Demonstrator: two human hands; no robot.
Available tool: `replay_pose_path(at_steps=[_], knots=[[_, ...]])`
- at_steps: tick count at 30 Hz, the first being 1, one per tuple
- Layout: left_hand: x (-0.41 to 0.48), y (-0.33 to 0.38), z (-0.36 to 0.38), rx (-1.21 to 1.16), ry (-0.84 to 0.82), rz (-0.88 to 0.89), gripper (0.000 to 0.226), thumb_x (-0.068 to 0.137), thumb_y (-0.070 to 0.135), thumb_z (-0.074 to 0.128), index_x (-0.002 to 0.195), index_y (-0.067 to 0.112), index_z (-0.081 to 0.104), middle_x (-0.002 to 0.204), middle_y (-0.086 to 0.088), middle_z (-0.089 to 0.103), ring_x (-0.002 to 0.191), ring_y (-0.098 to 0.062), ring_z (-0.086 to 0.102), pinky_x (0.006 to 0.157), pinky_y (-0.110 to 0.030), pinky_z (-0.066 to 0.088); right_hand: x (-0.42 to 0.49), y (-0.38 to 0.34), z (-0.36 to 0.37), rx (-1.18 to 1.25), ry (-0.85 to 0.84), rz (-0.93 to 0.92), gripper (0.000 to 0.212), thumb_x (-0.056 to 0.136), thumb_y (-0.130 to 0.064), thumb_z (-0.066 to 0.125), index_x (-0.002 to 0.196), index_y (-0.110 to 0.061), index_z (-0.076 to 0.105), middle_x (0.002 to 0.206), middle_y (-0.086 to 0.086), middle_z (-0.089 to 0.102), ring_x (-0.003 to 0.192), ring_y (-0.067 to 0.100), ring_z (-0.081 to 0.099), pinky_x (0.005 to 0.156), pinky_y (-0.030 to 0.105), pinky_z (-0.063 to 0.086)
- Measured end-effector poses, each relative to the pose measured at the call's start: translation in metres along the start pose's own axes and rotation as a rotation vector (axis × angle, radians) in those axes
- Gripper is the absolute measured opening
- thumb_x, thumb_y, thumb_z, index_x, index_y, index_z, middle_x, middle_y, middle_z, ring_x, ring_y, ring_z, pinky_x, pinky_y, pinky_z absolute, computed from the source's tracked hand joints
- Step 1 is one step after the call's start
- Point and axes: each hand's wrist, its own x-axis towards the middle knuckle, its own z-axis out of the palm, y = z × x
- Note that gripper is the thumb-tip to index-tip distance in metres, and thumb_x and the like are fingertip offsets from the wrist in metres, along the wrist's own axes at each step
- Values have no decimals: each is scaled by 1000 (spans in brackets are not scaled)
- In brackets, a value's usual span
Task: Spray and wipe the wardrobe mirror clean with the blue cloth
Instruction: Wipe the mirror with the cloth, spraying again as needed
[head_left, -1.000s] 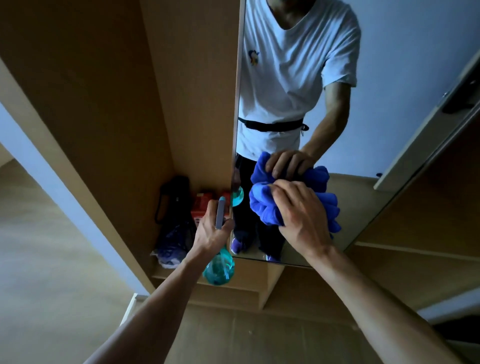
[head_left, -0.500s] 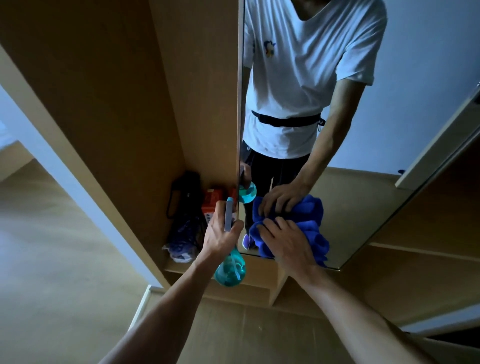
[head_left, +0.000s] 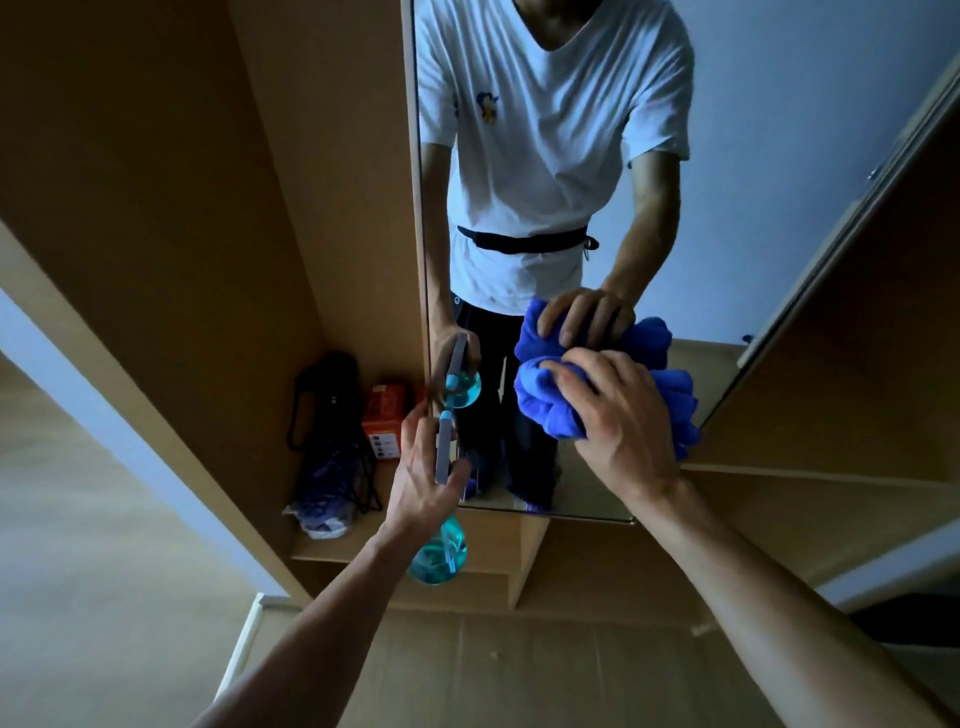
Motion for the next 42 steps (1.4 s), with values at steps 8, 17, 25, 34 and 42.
replay_pose_path(at_steps=[8, 17, 25, 34, 42], knots=[[-2, -3, 9, 2, -31, -15, 60, 76, 37, 55, 126, 5, 54, 141, -16, 37, 113, -33, 51, 69, -17, 39, -17, 1, 24, -56, -57, -52, 36, 92, -11, 61, 127, -17, 62, 122, 8, 61, 102, 31, 55, 87, 43, 46], [-2, -2, 13, -1, 9, 4, 37, 79, 26, 60, 113, 11, 53, 134, -3, 38, 115, -42, 52, 65, -14, 38, -60, -1, 67, -75, -345, -116, 51, 87, -8, 30, 123, -18, 63, 123, 12, 62, 103, 32, 57, 86, 43, 51], [-3, -4, 15, 80, 33, 65, 40, 78, 30, 57, 115, 14, 50, 143, 15, 25, 137, -48, 38, 79, -46, 55, -46, 21, 36, -19, -201, -49, 43, 86, -5, 49, 126, -17, 61, 123, 11, 59, 101, 34, 56, 89, 45, 48], [-5, 1, 23, 72, 29, -21, 36, 83, 20, 67, 114, 12, 52, 153, -13, 25, 122, -38, 48, 75, -37, 45, -25, 53, -19, -144, 57, 42, 43, 89, -7, 58, 128, -24, 63, 124, 11, 59, 105, 34, 54, 93, 46, 42], [-10, 5, 32, 79, 69, -4, 36, 78, 25, 61, 111, 13, 53, 158, -4, 18, 131, -38, 43, 80, -40, 48, -60, 54, 26, -159, -21, -74, 41, 90, -4, 59, 127, -23, 62, 115, 12, 59, 96, 34, 54, 85, 48, 45]])
